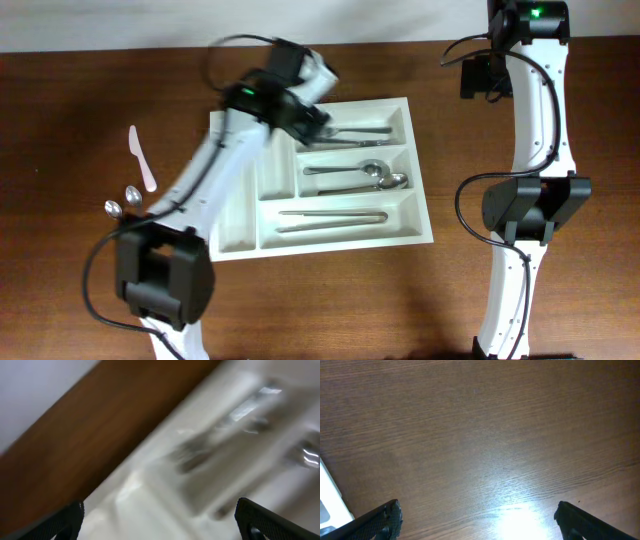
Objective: Pack container
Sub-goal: 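Move the left gripper back over the pink plastic knife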
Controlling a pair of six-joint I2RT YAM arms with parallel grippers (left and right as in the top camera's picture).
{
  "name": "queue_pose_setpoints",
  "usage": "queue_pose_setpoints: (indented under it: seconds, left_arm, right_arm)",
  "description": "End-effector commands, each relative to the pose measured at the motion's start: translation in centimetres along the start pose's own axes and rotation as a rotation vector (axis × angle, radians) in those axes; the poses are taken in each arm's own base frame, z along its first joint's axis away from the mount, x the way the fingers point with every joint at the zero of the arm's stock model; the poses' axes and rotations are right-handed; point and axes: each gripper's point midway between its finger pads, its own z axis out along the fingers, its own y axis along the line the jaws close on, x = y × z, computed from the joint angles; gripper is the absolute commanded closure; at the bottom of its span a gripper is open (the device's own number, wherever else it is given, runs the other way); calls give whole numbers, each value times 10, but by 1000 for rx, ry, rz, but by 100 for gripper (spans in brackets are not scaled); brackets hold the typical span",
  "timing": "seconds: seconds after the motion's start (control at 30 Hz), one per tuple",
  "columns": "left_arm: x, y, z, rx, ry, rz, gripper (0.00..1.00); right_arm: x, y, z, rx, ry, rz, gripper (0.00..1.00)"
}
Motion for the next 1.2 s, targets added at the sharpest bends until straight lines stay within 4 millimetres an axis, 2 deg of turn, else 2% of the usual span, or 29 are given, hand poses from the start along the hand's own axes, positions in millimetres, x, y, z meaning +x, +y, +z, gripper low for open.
queue_pose_setpoints:
  seconds: [0.0,0.1,0.33,0.43,0.5,0.57,0.73,0.8,0.97,1.17]
  left_arm:
    - [23,62,-3,-83,21,-320,1]
    - [46,100,-7,-112,39,-445,1]
    - [91,144,-15,-130,103,-558,1]
    - [118,172,-15,-244,155,-626,1]
    - [145,192,-12,-361,209,-763,0]
    - [166,196,-4,-400,265,-846,1]
    - [217,181,17,-396,437,-1001,1]
    - [232,177,24,-396,484,-1038,1]
    - [242,179,27,-405,507,-1052,1]
    - [259,197,20,-459,497,-1158,1]
  right_arm:
    - [-5,-7,-17,17,-45,23,1]
    - [-5,-7,-17,17,-46,23,1]
    - [-5,-7,-17,17,-45,23,1]
    - [-5,-7,-17,17,-45,23,1]
    - [-5,-7,-17,17,-45,23,1]
    - [-5,-7,-17,18,-45,23,1]
    - [-5,-7,-17,17,-45,23,1]
    - [-5,-7,-17,17,-45,23,1]
    - [-5,-7,-17,17,-45,23,1]
    - [-5,-7,-17,17,-46,23,1]
